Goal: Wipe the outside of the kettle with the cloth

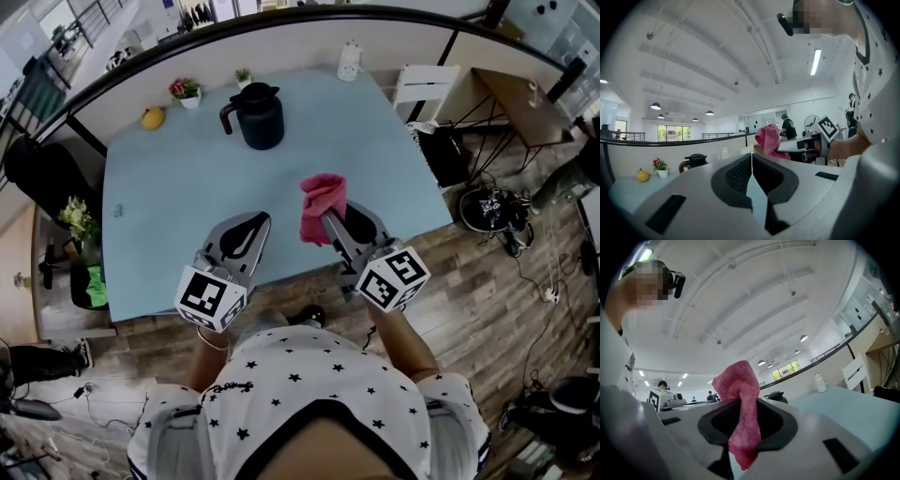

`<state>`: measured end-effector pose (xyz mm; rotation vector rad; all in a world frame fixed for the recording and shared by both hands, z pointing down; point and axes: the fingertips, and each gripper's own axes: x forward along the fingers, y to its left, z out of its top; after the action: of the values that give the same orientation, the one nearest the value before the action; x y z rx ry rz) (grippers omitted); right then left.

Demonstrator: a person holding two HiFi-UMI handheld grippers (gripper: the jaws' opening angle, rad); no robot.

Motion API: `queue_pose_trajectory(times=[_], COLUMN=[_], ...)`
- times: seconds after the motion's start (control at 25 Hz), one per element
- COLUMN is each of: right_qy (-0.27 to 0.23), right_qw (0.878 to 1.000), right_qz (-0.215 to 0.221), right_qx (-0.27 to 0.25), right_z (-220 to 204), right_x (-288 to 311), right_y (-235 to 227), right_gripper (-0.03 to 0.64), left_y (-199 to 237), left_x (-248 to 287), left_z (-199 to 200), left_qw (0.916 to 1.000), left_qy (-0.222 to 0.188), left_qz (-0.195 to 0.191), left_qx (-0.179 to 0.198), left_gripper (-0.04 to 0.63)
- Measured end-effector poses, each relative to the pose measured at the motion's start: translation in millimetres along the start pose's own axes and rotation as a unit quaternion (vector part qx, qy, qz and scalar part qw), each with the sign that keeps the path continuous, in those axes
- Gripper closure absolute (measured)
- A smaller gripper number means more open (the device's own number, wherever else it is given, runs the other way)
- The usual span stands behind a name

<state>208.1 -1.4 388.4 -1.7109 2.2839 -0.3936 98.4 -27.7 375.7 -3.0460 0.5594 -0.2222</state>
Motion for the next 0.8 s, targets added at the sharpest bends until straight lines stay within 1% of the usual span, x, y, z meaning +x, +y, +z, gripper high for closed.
queue_pose_trajectory(times=[0.2, 0.36, 0.52, 0.64, 0.8], right_qy=[0.005, 0.017, 0.023, 0.027, 0.035], right_qw=[1.000, 1.000, 0.999, 0.999, 0.999], right_qz=[-0.001, -0.003, -0.012, -0.022, -0.032], right_qx=[0.011, 0.018, 0.024, 0.028, 0.021], right_z=[-5, -12, -14, -12, -9], right_x=[9, 26, 51, 72, 106], right_y=[-11, -19, -32, -44, -62], right_gripper=[0.520, 0.520, 0.520, 0.520, 0.520], left_y=[12, 30, 57, 78, 109], left_x=[4, 6, 11, 20, 32], left_z=[0, -4, -9, -7, -9], left_qw=[0.9999, 0.9996, 0.9993, 0.9993, 0.9991], left_qy=[0.004, 0.006, 0.007, 0.001, -0.006], left_qz=[0.013, 0.026, 0.036, 0.036, 0.037], left_qx=[0.004, -0.003, -0.011, -0.014, -0.022], left_gripper=[0.565, 0.565, 0.565, 0.565, 0.565])
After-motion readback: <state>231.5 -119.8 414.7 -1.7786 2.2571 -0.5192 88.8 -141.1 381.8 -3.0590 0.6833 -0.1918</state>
